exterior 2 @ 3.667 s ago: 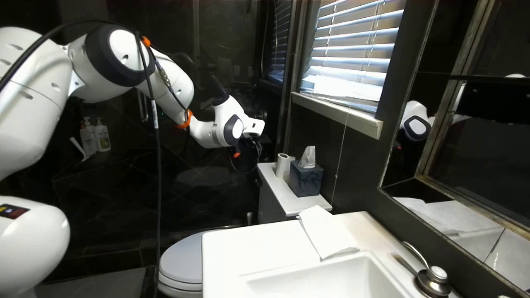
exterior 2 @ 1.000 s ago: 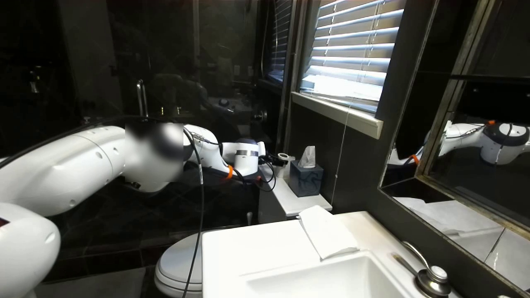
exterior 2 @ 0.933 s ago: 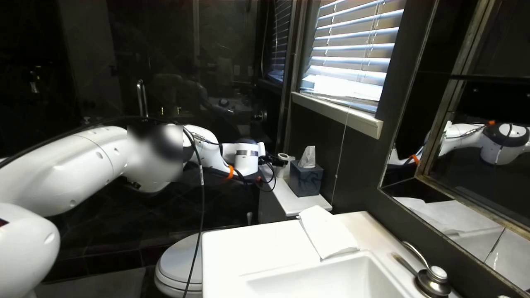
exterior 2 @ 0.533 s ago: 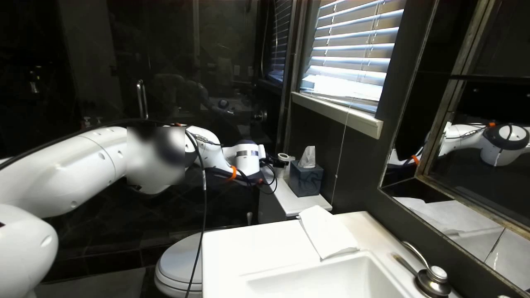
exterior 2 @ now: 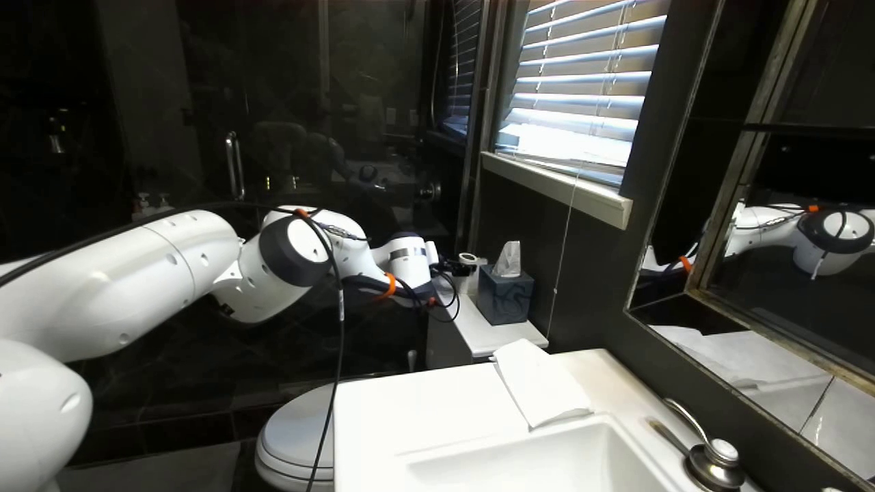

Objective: Pick up the roll of tissue and hang it on the black tissue rack

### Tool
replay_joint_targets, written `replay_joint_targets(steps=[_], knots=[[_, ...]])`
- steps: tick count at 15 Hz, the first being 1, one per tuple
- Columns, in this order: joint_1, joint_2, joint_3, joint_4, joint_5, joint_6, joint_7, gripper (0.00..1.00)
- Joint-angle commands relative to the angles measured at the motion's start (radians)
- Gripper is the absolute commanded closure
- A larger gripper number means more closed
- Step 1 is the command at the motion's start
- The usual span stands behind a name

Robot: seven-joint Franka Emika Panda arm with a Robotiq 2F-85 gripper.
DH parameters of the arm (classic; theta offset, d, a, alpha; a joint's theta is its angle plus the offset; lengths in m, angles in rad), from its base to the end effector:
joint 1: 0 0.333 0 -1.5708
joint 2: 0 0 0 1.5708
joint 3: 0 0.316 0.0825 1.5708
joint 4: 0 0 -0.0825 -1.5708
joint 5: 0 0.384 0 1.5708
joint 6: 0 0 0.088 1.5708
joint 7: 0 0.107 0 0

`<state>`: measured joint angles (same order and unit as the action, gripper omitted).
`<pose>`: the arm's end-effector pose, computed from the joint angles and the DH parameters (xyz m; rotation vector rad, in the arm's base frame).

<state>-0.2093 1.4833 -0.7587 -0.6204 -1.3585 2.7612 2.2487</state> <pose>0.7525 -0.3461 0.1510 1.7610 -0.9130 1.5475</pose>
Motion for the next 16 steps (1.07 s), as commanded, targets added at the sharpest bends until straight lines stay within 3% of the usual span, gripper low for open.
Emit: replay_joint_targets(steps=[1,3,11,16], knots=[[-0.027,0.007,0.046,0.041,-0.093,-0.017,0.06,0.22],[-0.033,0.007,0.065,0.044,-0.118,-0.024,0.062,0.29],[-0.052,0.007,0.115,0.064,-0.169,-0.03,0.067,0.25],[-0.058,0.007,0.132,0.072,-0.178,-0.03,0.069,0.3]])
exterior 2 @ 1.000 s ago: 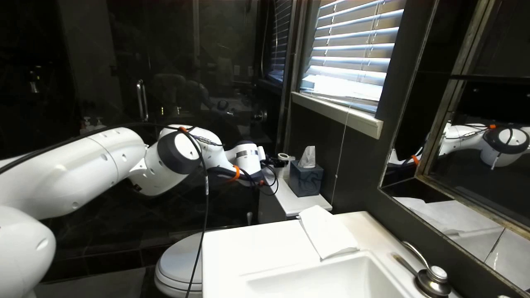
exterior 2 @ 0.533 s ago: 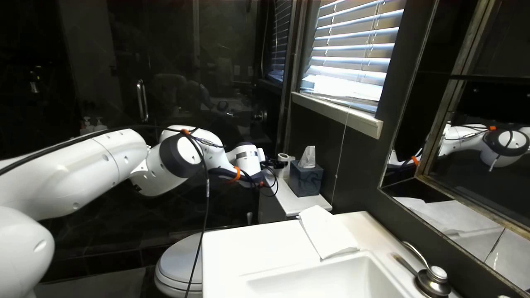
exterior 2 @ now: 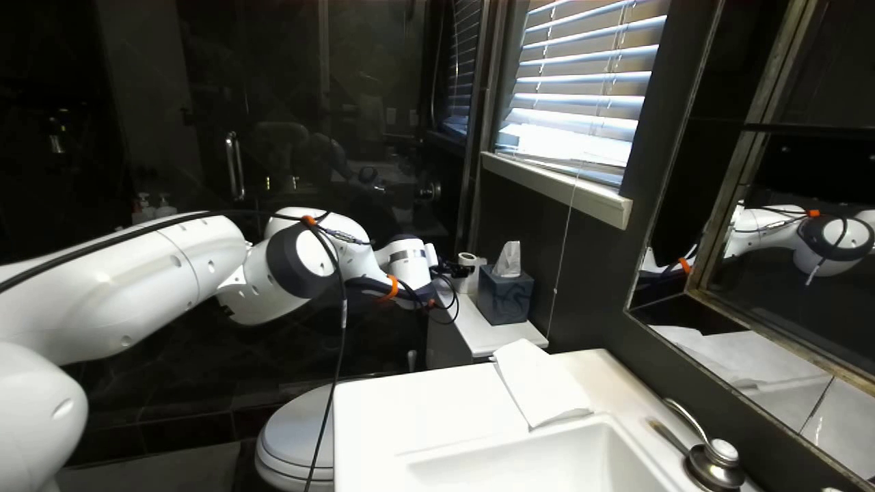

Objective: Pick up the roll of tissue and hang it on the black tissue rack

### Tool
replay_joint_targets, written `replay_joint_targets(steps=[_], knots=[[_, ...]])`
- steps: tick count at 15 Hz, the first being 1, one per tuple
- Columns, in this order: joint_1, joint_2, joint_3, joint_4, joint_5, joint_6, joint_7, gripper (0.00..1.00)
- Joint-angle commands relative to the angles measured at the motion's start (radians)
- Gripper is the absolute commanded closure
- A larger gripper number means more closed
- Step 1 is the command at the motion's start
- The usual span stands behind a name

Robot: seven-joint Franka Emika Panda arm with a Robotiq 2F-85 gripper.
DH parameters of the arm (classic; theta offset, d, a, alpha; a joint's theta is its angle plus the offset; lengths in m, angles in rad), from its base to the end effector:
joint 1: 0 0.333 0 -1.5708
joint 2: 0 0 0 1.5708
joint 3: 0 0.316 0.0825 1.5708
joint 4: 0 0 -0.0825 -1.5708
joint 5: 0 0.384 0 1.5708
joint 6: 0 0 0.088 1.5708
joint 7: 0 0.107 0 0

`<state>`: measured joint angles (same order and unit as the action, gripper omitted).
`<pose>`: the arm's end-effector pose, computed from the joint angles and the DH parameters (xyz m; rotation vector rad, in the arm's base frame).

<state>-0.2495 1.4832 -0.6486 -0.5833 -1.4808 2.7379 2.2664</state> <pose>0.7528 -0.3441 0.1447 1.7716 -0.9057 1.5634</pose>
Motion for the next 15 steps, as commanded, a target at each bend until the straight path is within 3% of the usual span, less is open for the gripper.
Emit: replay_joint_targets(steps=[1,7,10,15], knots=[[-0.018,0.007,0.023,0.036,-0.055,-0.007,0.051,0.29],[-0.022,0.007,0.031,0.042,-0.052,-0.006,0.05,0.29],[-0.026,0.007,0.036,0.048,-0.047,-0.005,0.048,0.37],[-0.03,0.007,0.044,0.052,-0.032,-0.001,0.038,0.37]])
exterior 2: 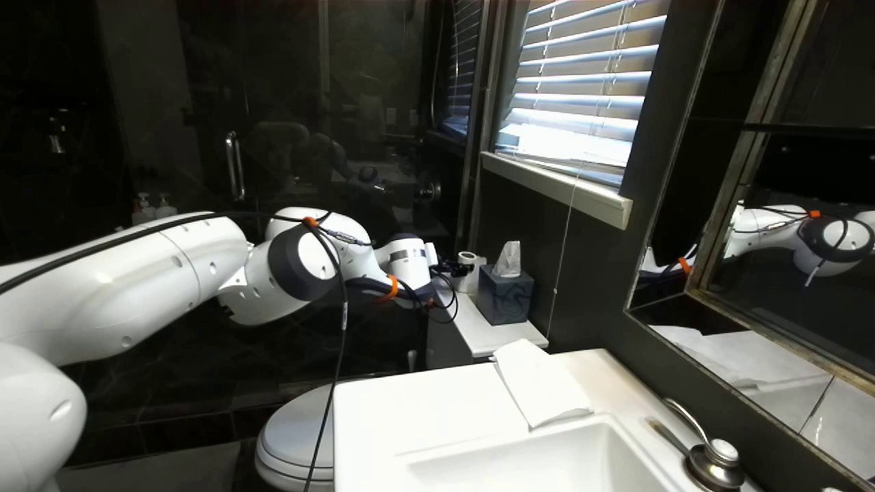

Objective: Pick up the roll of tissue and hang it on the black tissue rack

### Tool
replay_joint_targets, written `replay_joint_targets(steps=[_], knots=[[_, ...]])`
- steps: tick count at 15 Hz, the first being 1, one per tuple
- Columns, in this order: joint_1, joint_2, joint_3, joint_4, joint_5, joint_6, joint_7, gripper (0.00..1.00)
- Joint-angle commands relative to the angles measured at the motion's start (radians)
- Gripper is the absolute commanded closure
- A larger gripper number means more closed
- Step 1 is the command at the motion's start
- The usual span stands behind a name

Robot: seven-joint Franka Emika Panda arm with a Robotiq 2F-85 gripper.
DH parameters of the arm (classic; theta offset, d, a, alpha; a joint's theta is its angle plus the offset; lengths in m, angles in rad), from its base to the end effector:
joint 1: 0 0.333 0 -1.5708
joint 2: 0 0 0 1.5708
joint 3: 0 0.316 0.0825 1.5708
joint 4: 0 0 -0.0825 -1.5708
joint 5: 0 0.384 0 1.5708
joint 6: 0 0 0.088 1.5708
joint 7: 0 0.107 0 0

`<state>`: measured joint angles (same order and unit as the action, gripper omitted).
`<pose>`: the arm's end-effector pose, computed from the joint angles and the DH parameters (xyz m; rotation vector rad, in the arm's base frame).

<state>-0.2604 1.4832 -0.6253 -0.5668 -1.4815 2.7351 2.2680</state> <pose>0.7548 -0.3432 0.1482 1.7697 -0.9322 1.5799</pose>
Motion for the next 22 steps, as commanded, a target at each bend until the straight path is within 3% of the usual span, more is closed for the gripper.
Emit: replay_joint_targets(steps=[1,15,19,22], knots=[[-0.02,0.007,0.026,0.037,-0.021,0.003,0.03,0.38],[-0.04,-0.046,0.139,0.025,0.102,0.015,-0.087,0.39],[-0.047,-0.112,0.209,-0.036,0.156,0.051,-0.167,0.38],[-0.06,-0.204,0.311,-0.156,0.23,0.123,-0.31,0.4]])
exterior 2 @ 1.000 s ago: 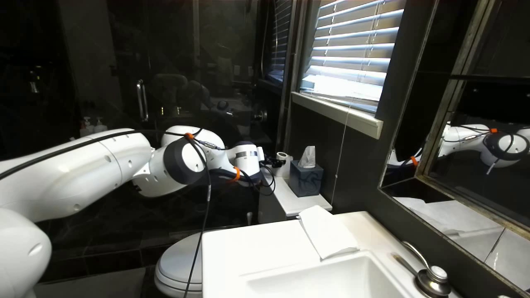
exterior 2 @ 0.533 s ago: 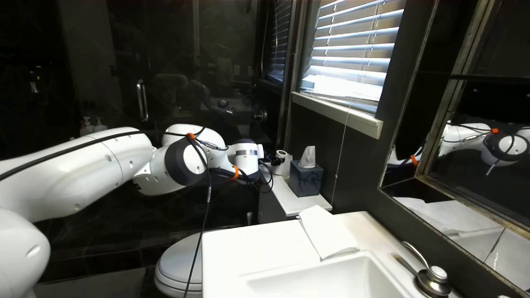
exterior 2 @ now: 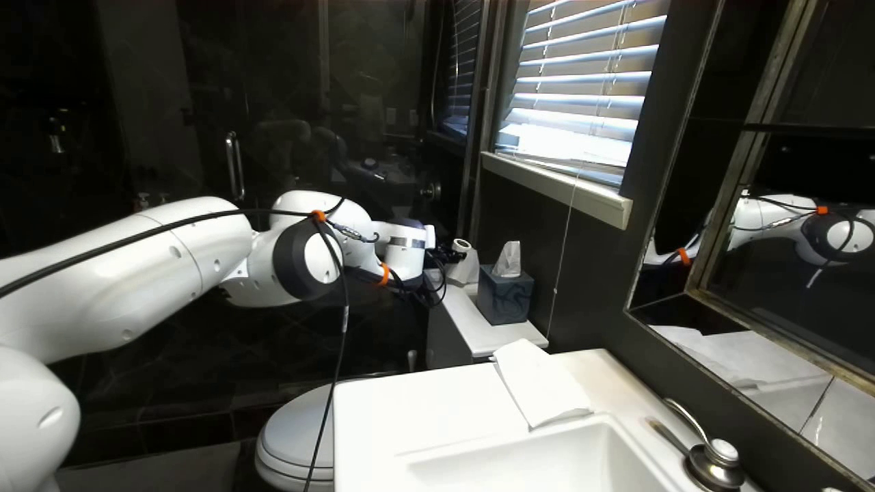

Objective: Pick up the roll of tissue and hang it on the black tissue rack

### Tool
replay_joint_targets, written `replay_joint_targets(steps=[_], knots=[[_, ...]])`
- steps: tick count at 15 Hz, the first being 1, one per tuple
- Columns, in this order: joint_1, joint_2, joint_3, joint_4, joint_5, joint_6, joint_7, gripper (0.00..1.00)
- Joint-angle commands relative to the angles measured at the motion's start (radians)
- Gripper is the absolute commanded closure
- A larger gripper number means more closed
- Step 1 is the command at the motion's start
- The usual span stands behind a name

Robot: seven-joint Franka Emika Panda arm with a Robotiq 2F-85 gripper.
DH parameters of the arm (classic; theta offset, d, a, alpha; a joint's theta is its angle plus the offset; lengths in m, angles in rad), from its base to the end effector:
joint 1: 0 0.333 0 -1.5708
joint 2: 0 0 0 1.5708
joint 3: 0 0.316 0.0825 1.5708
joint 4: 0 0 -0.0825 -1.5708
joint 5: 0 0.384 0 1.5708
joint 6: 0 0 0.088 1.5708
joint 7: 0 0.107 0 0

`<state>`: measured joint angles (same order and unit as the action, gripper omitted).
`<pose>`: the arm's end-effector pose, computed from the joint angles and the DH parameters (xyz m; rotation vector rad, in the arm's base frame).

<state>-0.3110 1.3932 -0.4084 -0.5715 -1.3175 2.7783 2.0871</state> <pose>0.7738 -0.3253 0.2024 1.8632 -1.1951 1.5990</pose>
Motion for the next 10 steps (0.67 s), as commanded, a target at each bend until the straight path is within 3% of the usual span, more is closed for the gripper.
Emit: replay_joint_targets(steps=[1,5,10], knots=[[-0.016,-0.152,0.133,-0.207,0.089,0.105,-0.19,0.39],[-0.083,-0.266,0.324,-0.375,0.174,0.123,-0.477,0.44],[-0.218,-0.392,0.587,-0.58,0.263,0.023,-0.827,0.47]])
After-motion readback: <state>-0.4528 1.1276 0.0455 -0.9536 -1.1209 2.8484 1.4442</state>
